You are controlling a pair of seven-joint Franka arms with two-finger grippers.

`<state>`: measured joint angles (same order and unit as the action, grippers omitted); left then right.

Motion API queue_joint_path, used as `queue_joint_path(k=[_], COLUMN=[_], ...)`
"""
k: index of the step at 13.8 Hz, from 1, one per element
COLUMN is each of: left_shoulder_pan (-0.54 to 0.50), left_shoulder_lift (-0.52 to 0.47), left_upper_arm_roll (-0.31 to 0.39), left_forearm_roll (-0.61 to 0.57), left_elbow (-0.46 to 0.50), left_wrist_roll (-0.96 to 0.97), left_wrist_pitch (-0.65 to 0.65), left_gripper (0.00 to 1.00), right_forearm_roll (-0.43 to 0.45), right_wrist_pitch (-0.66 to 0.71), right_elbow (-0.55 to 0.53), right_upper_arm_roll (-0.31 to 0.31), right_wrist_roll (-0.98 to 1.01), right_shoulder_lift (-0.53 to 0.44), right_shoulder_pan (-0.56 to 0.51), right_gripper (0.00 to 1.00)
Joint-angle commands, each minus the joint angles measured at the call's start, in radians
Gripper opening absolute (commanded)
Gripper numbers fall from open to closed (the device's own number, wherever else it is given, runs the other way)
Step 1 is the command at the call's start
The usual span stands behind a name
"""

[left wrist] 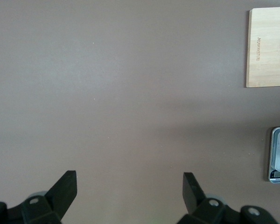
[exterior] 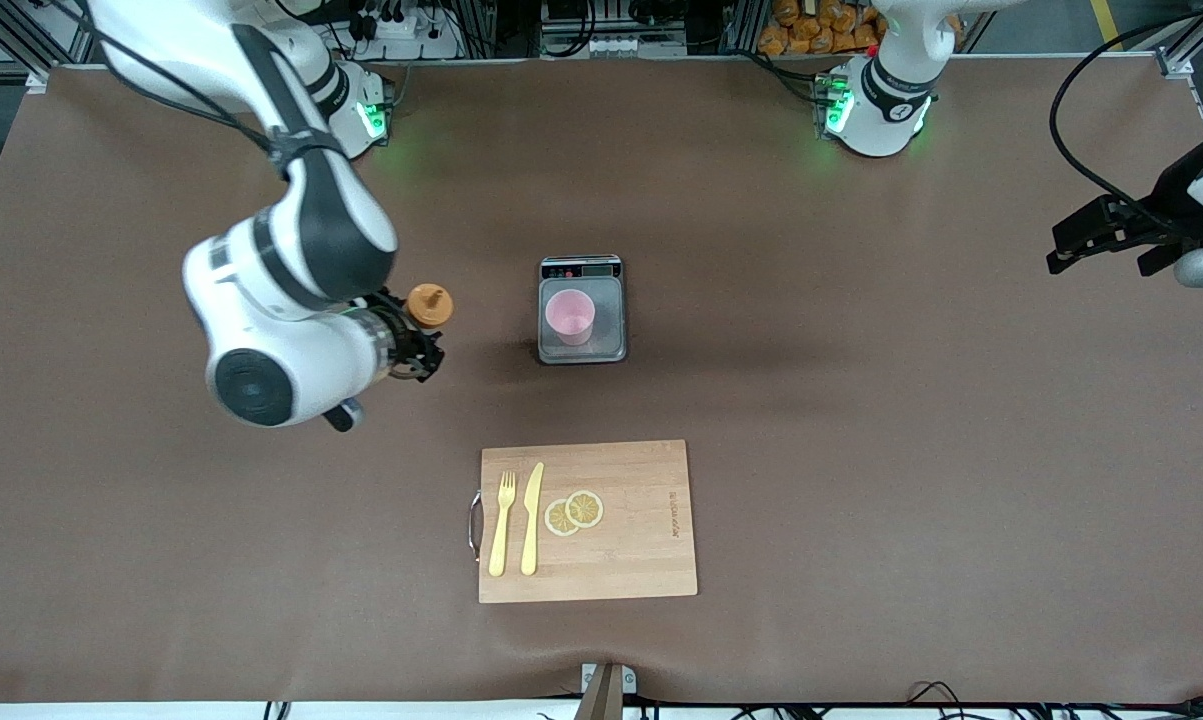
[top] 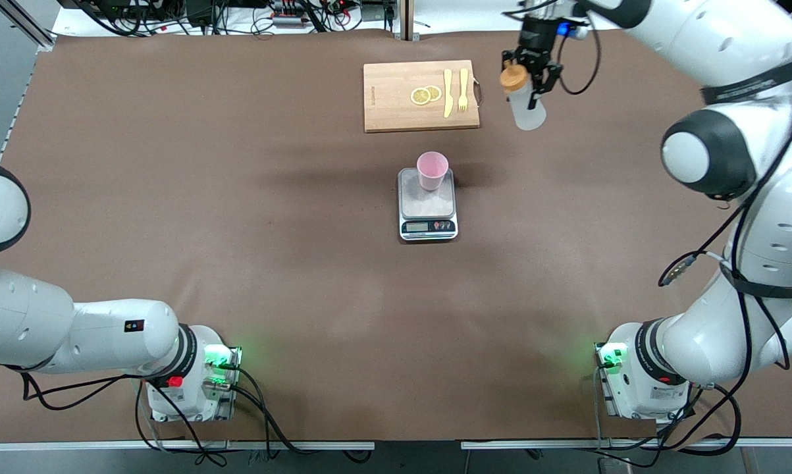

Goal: Add sauce to pink cup with both arms
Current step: 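Carry the bottle back with the right gripper and set it down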

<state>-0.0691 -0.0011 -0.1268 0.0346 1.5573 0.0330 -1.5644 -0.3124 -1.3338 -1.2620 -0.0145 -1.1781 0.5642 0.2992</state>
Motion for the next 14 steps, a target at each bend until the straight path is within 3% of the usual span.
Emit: queue_joint_path(k=[1,7,9,14], left_shoulder_pan=[0.002,0.003,0.000,-0.003], left_shoulder_lift=[-0.023,-0.020,-0.023,-0.045], left_upper_arm_roll=[-0.022,-0.036,-0.037,-0.037], left_forearm_roll=[0.021,0.021,0.019,0.010], left_elbow=[0.026,0.043,0.047,0.046], left_wrist_roll=[0.010,0.012,0.015,0.065], left_wrist_pitch=[0.006,0.007,0.009,0.011], left_gripper=[1.00,1.00,1.00,1.00], right_forearm_roll=[-0.051,-0.034,0.034,0.090], right_wrist_pitch=[-0.004,-0.007,-0.027,-0.082], right_elbow=[-0.152,-0.269,-0.270,-0.263], right_upper_arm_roll=[-0.012,-0.004,-0.004,-0.004], right_wrist_roll=[0.188,0.685,0.776,0.975], right_shoulder_lift=[-0.124,-0.146,-0.133,-0.070], right_shoulder_pan=[-0.112,-0.392,-0.435,-0.551], right_gripper=[0.58,0.59,0.59,0.54])
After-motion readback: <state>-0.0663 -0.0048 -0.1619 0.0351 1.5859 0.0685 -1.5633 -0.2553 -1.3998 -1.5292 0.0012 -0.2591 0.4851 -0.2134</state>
